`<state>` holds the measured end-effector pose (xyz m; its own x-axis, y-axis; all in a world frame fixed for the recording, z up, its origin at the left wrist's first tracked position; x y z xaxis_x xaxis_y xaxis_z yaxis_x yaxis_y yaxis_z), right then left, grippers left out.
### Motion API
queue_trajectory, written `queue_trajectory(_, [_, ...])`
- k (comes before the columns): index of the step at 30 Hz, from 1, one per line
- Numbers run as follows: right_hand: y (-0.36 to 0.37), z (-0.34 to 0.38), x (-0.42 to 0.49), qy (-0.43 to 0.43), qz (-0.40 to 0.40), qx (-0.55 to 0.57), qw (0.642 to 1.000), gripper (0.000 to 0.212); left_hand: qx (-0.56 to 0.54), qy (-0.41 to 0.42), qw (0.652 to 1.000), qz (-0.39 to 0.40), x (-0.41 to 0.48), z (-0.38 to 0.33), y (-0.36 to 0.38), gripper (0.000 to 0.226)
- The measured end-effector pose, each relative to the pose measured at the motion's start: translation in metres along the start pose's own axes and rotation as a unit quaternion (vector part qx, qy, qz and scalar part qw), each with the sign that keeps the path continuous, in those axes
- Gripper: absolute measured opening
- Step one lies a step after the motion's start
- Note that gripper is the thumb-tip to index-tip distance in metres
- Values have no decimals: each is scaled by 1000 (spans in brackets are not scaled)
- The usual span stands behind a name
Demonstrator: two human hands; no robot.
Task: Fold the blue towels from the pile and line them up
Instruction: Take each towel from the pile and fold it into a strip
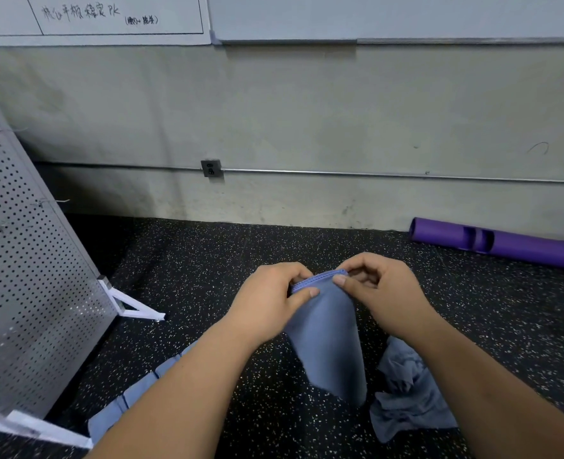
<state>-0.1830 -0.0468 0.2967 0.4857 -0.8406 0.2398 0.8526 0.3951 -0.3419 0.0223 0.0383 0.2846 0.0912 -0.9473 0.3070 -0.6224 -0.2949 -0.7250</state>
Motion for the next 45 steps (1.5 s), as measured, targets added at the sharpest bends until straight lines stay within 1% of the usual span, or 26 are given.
queue_trajectory(2, [-8, -5, 4, 12, -46, -6, 999, 11, 13, -28, 999, -14, 0, 7, -6, 9])
queue_trajectory(4, [-17, -10, 7, 23, -86, -22, 996, 8, 3, -52, 998, -37, -1, 13, -11, 10])
queue_trajectory(7, [-22, -15, 9, 36, -105, -48, 993, 7, -29, -63, 996, -54, -2, 10, -12, 13])
queue_trajectory(9, [-22, -17, 8, 42, -125, -73, 989, 12, -80, -79, 992, -60, -1, 6, -9, 15])
queue_trajectory(12, [-16, -13, 4, 37, -160, -170, 972, 21, -196, -128, 970, -63, 1, 4, -2, 16])
queue_trajectory(13, [-12, -9, 2, 34, -147, -176, 973, 20, -225, -143, 962, -62, 1, 3, 0, 15])
queue_trajectory(14, [-5, -6, 0, 31, -112, -165, 979, 17, -259, -156, 951, -62, 1, 2, 2, 14])
queue_trajectory(16, [11, 0, -5, 32, -3, -141, 989, 14, -316, -182, 929, -62, 0, 1, 4, 11])
queue_trajectory(18, [26, 1, -11, 28, 81, -133, 987, 26, -346, -197, 916, -60, 0, -2, 5, 8])
queue_trajectory(20, [36, -5, -14, 29, 106, -154, 982, 40, -381, -206, 900, -52, -1, -5, 5, 7])
queue_trajectory(21, [39, -9, -15, 30, 107, -171, 979, 41, -397, -209, 892, -47, -1, -7, 5, 7])
queue_trajectory(23, [45, -14, -13, 25, 97, -198, 975, 27, -413, -214, 884, -38, -2, -11, 3, 9])
queue_trajectory(25, [47, -13, -10, 17, 73, -223, 972, 10, -394, -211, 894, -31, -2, -12, 1, 13])
queue_trajectory(28, [45, -14, -6, 13, 51, -228, 972, 11, -347, -188, 919, -20, -1, -9, -4, 27])
queue_trajectory(30, [43, -17, -4, 6, 46, -223, 974, 10, -282, -140, 949, -7, -2, -9, -6, 36])
queue_trajectory(31, [42, -19, -4, 1, 47, -223, 974, 9, -227, -109, 968, -3, -2, -8, -6, 38])
queue_trajectory(32, [41, -20, -4, -3, 49, -225, 973, 9, -156, -79, 985, -2, -2, -6, -5, 36])
queue_trajectory(34, [41, -21, -4, -12, 53, -228, 972, 10, -33, -32, 999, -17, -3, -4, -5, 23])
queue_trajectory(36, [39, -22, -2, -16, 62, -226, 972, 10, 9, -13, 999, -50, -1, -2, -8, 11])
queue_trajectory(38, [37, -25, -1, -16, 80, -220, 972, 11, 10, -8, 996, -91, 1, -1, -12, 8])
queue_trajectory(40, [34, -31, 0, -7, 105, -231, 967, 15, -15, -13, 991, -134, 3, 0, -17, 7])
queue_trajectory(42, [31, -37, -1, 12, 130, -246, 960, 17, -77, -43, 981, -173, 3, 5, -22, 6])
queue_trajectory(45, [19, -48, 2, 31, 151, -266, 952, 19, -155, -106, 955, -231, 3, 17, -33, 6])
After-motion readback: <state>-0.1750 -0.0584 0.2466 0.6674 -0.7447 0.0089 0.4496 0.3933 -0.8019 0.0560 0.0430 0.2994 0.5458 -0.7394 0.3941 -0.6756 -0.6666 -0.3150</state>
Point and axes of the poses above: each hand's wrist, its own x-axis towards the middle knuckle, its own y-axis out of the palm, z = x × y, the point moved 3 cm from there along x, towards the middle knuckle
